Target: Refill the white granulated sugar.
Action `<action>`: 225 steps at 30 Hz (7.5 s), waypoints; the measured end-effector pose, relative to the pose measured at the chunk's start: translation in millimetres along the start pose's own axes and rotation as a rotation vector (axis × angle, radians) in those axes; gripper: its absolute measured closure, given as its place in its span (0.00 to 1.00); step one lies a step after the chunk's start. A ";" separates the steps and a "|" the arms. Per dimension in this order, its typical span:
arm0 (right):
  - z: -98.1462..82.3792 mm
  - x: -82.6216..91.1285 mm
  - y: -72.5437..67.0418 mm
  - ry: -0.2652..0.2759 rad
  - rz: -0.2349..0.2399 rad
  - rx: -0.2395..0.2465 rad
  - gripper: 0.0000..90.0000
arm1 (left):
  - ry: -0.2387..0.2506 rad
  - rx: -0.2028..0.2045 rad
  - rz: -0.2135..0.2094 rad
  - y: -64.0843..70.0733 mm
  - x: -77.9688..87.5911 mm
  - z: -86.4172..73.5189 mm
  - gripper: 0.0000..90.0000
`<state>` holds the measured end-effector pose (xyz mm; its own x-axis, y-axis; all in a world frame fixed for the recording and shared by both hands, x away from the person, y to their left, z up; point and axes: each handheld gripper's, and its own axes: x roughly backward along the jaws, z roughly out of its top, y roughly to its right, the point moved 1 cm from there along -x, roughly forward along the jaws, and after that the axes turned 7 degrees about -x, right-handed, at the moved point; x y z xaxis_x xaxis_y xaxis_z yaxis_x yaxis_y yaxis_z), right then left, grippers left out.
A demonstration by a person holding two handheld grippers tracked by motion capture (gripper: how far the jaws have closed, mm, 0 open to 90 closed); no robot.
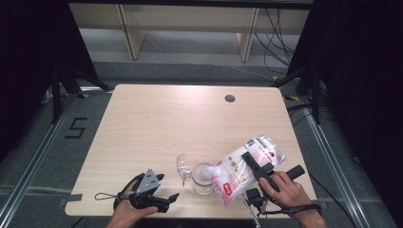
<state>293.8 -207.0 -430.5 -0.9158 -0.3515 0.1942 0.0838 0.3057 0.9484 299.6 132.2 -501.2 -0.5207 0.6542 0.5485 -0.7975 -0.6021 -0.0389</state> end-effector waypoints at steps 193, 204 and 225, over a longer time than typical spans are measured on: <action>-3.0 9.1 8.1 0.012 -0.012 -0.033 0.72 | -0.017 -0.011 0.004 -0.5 1.1 0.3 0.18; -3.5 9.4 10.9 0.015 -0.014 -0.013 0.72 | -0.016 -0.011 0.003 -0.4 0.8 0.3 0.18; -2.6 8.8 8.4 0.008 -0.007 -0.016 0.72 | -0.017 -0.013 0.004 -0.4 1.1 0.3 0.18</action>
<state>287.5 -209.8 -420.1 -0.9132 -0.3606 0.1897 0.0837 0.2895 0.9535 299.5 133.0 -500.3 -0.5188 0.6441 0.5621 -0.7992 -0.5988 -0.0516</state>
